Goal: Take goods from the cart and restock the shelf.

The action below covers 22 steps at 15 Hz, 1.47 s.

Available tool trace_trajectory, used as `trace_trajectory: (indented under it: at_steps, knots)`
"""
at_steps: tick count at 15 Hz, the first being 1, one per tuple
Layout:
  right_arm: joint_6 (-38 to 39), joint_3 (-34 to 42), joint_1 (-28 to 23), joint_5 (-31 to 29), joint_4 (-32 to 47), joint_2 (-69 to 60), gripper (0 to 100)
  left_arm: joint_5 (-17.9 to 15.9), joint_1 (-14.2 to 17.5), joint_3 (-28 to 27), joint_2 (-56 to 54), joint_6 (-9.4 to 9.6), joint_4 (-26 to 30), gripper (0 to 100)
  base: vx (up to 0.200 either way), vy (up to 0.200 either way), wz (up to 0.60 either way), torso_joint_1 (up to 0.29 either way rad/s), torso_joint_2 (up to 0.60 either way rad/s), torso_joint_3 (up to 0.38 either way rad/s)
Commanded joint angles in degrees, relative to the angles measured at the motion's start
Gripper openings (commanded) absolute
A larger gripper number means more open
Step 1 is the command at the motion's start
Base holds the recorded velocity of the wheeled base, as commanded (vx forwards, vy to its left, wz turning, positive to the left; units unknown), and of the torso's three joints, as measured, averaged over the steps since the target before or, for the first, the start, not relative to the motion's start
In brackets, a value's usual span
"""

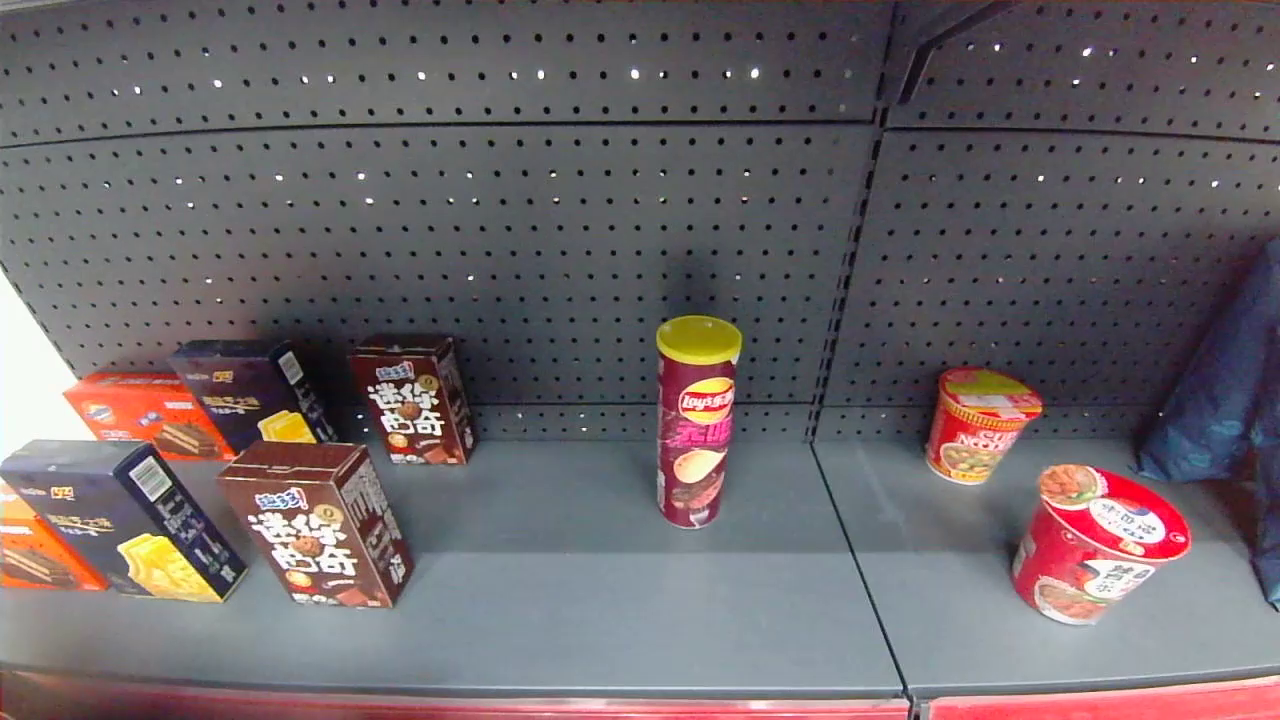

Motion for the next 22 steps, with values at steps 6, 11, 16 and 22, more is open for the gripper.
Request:
trace_trajectory:
  at_steps: [6, 11, 16, 22]
  knots:
    - [2.09, -0.18, 2.11, 1.74, 0.14, 6.66, 100, 0.42, 0.43, -2.83, -1.34, 0.10, -0.02, 0, 0.000, 0.000, 0.00, 0.000, 0.00, 0.000]
    - [-0.98, -26.54, 4.66, 4.73, 1.46, 22.65, 100, 0.33, 0.52, -2.66, -1.60, 0.27, -0.02, 0, 0.000, 0.000, 0.00, 0.000, 0.00, 0.000]
    - [-8.81, -36.56, 17.31, 11.23, 5.76, 39.35, 100, -0.19, -0.89, -5.91, -2.92, -0.43, 1.57, 0, 0.000, 0.000, 0.00, 0.000, 0.00, 0.000]
    - [-2.83, -41.66, 28.65, 11.67, -5.22, 61.50, 100, -0.19, -7.92, -23.93, 7.28, -0.69, 17.74, 0, 0.000, 0.000, 0.00, 0.000, 0.00, 0.000]
